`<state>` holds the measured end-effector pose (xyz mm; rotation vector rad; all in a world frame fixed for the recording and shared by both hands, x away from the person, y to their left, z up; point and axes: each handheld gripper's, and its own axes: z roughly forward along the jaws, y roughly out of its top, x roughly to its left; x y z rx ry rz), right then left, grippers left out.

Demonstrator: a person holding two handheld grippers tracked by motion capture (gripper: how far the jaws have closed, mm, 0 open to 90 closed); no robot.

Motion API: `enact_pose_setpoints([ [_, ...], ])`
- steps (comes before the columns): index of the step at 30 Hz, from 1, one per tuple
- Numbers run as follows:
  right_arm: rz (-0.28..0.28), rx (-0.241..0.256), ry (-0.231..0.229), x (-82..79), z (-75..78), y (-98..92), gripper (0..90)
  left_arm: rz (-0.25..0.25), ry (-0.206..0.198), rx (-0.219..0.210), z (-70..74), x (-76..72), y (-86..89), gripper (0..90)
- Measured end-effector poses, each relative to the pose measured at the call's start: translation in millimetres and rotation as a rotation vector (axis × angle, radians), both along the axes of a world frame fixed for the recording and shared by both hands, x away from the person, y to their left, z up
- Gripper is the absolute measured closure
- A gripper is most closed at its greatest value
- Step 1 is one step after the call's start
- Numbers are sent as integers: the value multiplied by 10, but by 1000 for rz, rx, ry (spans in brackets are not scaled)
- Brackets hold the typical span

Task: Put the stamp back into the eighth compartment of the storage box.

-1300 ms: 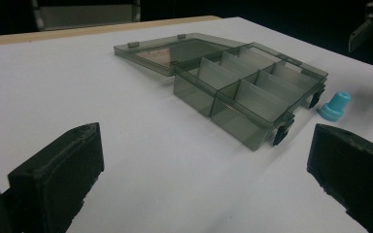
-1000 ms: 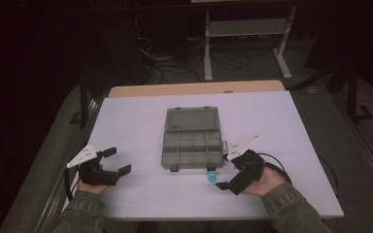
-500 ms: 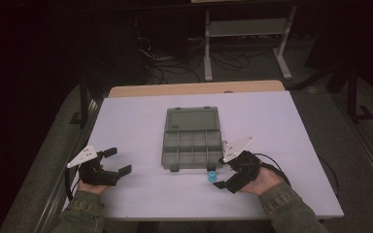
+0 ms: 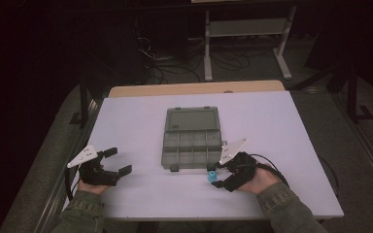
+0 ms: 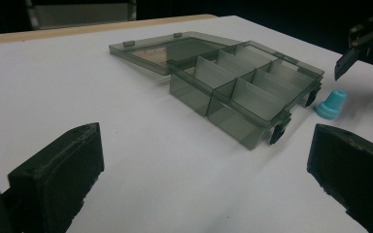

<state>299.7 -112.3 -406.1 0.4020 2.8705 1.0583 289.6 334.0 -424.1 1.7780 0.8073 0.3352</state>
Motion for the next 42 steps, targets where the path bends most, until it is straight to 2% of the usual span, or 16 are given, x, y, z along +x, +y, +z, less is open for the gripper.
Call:
enact_pose_setpoints([
  [14, 5, -39, -19, 55, -85, 102, 469, -4, 2, -5, -2, 3, -3, 0],
  [18, 9, -31, -11, 70, -89, 90, 527, -6, 1, -5, -2, 3, -3, 0],
  [25, 13, -33, -7, 93, -124, 98, 562, -7, 1, -8, -1, 2, -3, 0],
  [26, 11, -30, -8, 92, -126, 103, 608, -8, 2, -8, -2, 5, -2, 0],
  [28, 13, -28, -11, 92, -126, 104, 623, -8, 2, -8, -3, 5, -3, 0],
  [31, 14, -38, -19, 92, -134, 108, 695, -12, -2, -7, 0, 5, -3, 0],
  [42, 9, -41, -27, 90, -122, 101, 714, -16, -4, -8, 2, 4, -1, 0],
])
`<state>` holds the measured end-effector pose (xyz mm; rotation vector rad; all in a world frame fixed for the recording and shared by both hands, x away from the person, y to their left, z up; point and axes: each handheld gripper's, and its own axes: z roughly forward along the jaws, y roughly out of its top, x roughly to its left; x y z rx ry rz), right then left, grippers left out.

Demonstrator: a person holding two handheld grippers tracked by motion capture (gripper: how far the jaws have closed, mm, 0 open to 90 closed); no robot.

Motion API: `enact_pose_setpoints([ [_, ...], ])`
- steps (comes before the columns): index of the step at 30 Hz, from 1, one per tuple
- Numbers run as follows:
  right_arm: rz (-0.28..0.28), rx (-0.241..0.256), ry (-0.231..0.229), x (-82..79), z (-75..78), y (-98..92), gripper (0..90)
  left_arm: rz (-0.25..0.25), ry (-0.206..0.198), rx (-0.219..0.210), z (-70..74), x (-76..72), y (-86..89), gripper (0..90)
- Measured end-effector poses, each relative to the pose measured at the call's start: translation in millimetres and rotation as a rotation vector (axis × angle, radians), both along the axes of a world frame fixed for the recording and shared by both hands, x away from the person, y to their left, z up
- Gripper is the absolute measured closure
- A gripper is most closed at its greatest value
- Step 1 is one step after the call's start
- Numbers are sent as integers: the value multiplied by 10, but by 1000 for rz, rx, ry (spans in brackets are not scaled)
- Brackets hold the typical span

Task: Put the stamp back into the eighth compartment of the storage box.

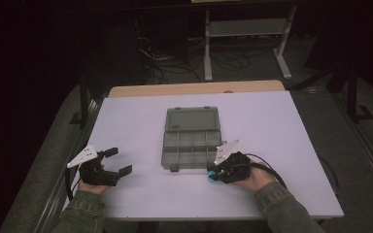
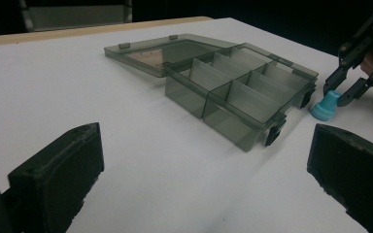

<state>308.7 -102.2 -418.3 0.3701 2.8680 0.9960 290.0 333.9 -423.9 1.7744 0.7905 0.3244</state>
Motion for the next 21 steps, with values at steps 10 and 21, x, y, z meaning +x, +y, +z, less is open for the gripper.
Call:
enact_pose_setpoints([
  [10, -15, 30, -2, 10, 75, -65, 715, -1, 3, -1, -1, 2, 0, 0],
  [21, -21, 68, -12, 7, 213, -122, 716, 0, 6, 0, -5, 2, -4, 0],
])
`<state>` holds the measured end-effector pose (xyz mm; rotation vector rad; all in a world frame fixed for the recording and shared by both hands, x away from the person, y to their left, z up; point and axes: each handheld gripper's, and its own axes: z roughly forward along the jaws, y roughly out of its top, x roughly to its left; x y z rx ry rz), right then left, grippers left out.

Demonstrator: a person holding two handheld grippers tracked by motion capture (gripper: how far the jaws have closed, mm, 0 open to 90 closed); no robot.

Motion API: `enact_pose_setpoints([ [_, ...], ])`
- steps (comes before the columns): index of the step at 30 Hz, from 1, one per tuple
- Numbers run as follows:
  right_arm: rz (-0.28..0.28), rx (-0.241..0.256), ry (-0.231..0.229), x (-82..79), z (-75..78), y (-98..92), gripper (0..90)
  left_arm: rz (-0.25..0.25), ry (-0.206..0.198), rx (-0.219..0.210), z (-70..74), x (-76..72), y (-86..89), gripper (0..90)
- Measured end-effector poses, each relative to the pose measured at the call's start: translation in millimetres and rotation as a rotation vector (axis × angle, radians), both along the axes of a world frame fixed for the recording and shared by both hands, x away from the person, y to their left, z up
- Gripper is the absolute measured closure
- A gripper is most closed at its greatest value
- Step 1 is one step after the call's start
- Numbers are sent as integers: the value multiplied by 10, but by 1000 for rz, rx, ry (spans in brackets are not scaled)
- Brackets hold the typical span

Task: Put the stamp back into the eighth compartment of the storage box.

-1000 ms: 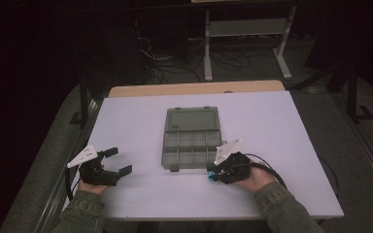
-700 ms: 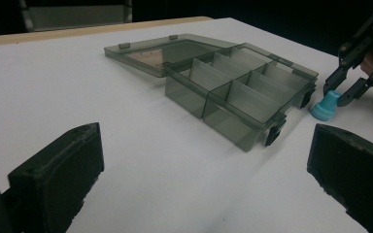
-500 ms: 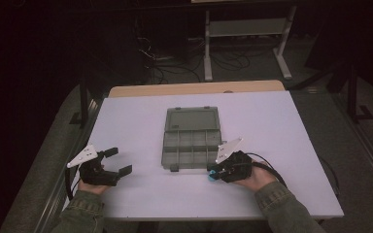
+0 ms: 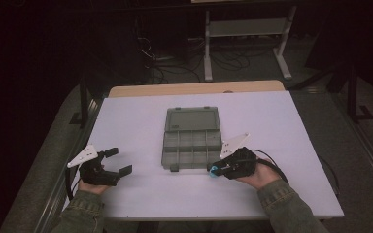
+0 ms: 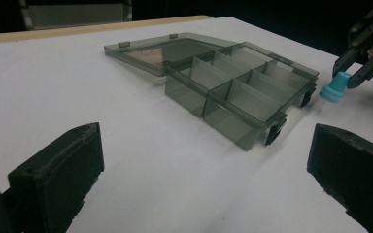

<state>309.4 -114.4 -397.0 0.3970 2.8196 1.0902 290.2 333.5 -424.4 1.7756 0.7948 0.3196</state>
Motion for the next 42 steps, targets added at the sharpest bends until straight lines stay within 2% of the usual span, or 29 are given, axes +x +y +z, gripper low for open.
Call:
enact_pose_setpoints([
  [16, -14, 6, -5, 29, 175, -71, 716, 2, 4, 11, -4, 1, -2, 0],
  [30, -6, -7, -33, 86, 410, -25, 716, -2, 8, 11, -6, 0, -10, 0],
  [42, 3, -20, -39, 152, 505, 29, 716, 2, 9, 10, -6, 2, -8, 0],
])
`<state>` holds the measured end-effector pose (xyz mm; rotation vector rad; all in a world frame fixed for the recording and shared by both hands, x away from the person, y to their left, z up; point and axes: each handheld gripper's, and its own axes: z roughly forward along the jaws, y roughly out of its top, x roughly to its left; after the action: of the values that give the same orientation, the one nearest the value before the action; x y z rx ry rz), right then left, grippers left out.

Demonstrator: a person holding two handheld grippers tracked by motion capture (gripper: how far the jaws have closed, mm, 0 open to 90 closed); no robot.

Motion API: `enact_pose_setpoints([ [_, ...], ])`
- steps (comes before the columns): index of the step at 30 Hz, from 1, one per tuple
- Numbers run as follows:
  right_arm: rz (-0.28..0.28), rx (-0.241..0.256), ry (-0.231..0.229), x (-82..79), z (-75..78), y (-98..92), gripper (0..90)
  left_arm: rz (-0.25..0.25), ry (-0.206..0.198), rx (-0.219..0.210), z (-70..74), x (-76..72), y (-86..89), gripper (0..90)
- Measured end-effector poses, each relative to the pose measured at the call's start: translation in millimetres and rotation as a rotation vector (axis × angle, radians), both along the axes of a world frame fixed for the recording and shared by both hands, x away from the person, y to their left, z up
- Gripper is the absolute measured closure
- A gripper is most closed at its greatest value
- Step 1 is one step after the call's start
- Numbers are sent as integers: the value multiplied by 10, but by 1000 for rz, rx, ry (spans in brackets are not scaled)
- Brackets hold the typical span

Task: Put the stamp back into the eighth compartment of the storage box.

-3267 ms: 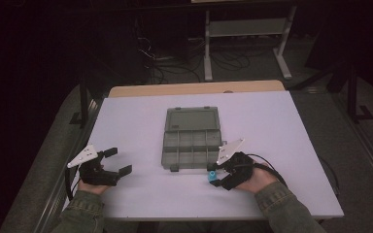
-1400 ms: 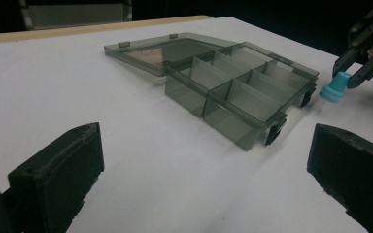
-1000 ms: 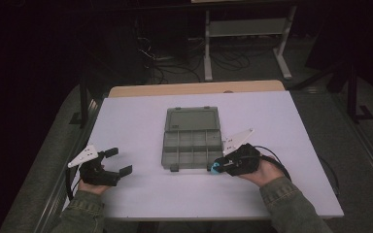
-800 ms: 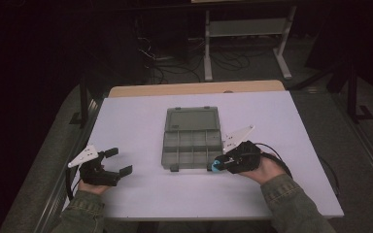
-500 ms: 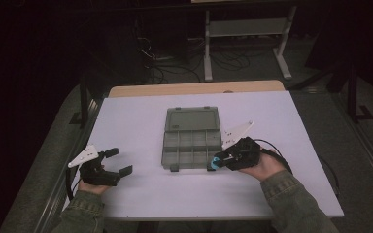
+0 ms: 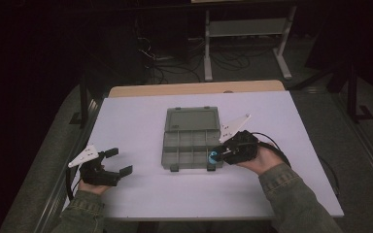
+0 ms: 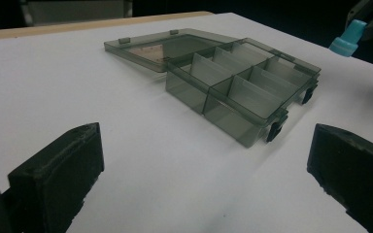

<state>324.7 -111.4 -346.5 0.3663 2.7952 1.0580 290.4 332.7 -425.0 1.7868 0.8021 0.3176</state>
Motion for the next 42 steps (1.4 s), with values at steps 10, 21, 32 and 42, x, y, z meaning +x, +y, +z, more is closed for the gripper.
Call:
enact_pose_setpoints([
  [10, -11, -8, -5, 82, 70, 18, 715, -2, 1, 0, -1, 1, 0, 0],
  [21, -51, -16, 5, 210, 19, -19, 716, -3, 1, 2, -1, 3, -1, 0],
  [32, -71, -20, 14, 287, -23, -39, 716, -5, 1, 2, -2, 3, -2, 0],
  [42, -73, -43, 31, 348, -110, 8, 716, -5, 3, 0, -2, 3, -1, 0],
])
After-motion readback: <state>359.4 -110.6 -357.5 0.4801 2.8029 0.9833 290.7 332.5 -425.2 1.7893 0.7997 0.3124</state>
